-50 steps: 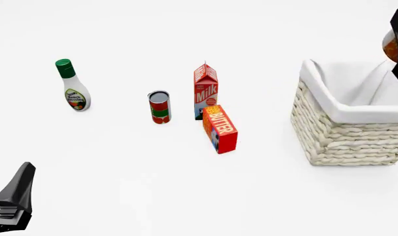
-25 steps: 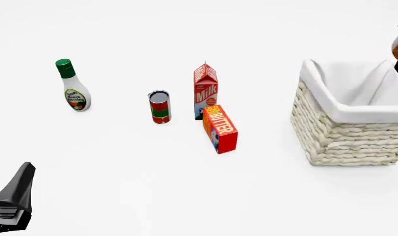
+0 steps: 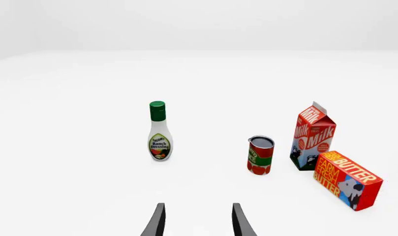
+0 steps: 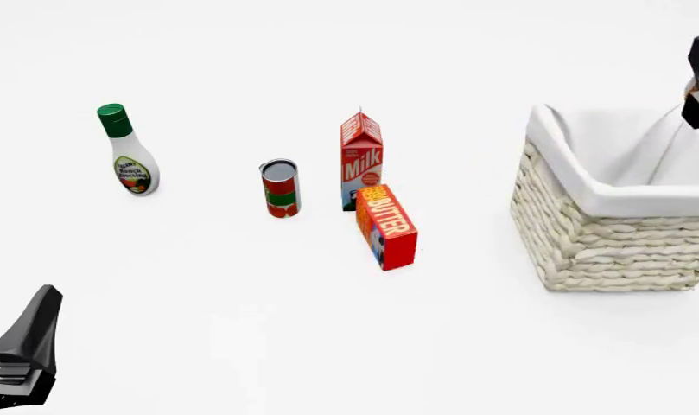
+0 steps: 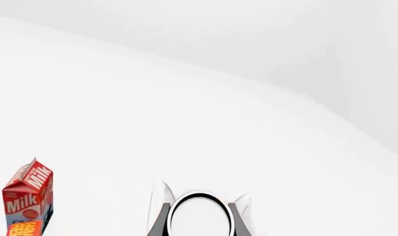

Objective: Pick the alphabet soup and place it in the basket.

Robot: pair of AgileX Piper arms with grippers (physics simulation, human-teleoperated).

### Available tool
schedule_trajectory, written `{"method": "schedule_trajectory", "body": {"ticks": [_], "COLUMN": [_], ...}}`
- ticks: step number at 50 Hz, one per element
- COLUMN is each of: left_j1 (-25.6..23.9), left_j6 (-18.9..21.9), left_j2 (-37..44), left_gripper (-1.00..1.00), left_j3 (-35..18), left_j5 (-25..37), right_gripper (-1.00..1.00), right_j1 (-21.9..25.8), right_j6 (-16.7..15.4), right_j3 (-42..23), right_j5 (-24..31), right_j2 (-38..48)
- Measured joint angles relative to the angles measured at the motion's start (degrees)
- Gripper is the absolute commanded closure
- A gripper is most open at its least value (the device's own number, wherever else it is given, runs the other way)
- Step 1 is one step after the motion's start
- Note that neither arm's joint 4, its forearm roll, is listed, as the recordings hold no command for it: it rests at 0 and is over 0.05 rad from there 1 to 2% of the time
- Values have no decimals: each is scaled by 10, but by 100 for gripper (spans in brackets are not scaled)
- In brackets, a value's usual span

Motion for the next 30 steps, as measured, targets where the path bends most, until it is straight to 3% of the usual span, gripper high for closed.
{"method": "schedule_trajectory", "body": {"ticks": [16,30], "left_j1": [0,0], "left_j6": [0,0], "left_j2": [0,0], "left_gripper": [-100,-100], "left_j3": [0,0], "left_j5": [0,0], "right_gripper": [100,100], "right_j1": [-22,-17], "right_j6": [17,22], "right_j3": [-28,-33], "right_j5": [78,110], "right_j2": [29,71]}}
